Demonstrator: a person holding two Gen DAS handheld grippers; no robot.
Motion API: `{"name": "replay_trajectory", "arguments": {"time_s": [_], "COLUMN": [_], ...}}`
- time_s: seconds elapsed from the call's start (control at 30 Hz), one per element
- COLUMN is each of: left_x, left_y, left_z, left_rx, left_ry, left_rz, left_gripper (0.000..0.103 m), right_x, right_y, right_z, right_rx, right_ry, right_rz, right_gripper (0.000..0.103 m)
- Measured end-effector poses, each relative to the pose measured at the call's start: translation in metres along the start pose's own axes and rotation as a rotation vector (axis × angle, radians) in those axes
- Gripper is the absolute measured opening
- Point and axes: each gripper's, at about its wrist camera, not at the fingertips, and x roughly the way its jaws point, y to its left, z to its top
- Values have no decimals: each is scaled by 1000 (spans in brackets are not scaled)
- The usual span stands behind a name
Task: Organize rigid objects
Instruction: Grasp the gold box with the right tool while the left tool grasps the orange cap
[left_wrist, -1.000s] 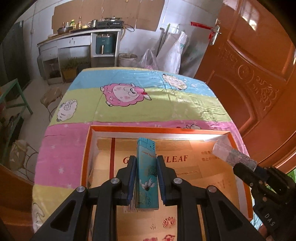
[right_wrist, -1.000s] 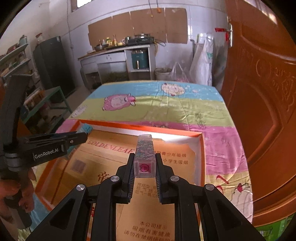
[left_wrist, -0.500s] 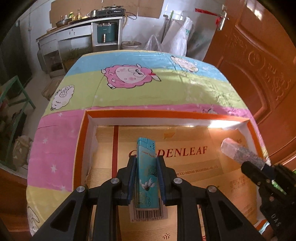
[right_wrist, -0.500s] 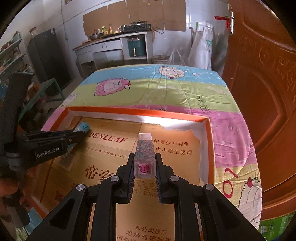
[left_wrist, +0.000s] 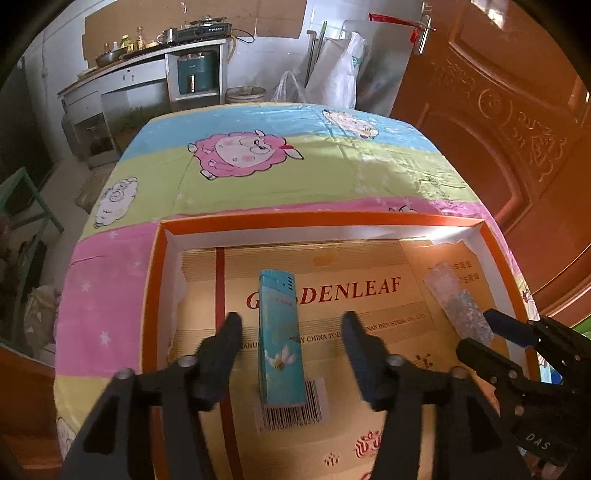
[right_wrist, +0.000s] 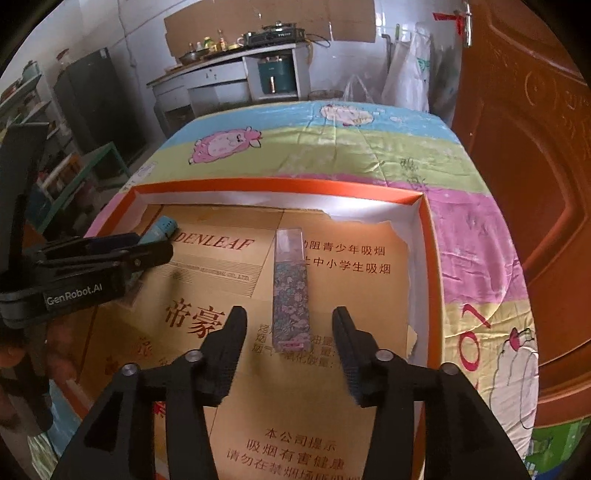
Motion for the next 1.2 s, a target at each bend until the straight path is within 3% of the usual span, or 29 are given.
{"name": "replay_trajectory", "arguments": {"time_s": [0.23, 0.43, 0.67, 0.8, 0.9, 1.2], "left_x": [-53, -92, -145, -174, -196, -220], "left_y": [-1, -5, -17, -16, -17, -22], "left_z": [-6, -28, -66, -94, -117, -186], "left_rx": [-30, -49, -42, -43, -20, 18], "left_ry": [-136, -137, -226, -273, -312, -332], "left_rz": [-34, -122, -91, -111, -68, -31], "left_gripper": [57, 57, 57, 57, 57, 57], "right_x": [-35, -82, -138, -165, -184, -208], "right_y": [6, 14, 31, 40, 49, 65], "right_z": [-8, -26, -55, -74, -94, -159], "right_rx": [-13, 4, -15, -31, -43, 21], "right_ry": [-62, -122, -181, -196, -207, -189], "right_rz": [-11, 16, 18, 15, 14, 41], "right_gripper": [52, 52, 52, 52, 52, 52]}}
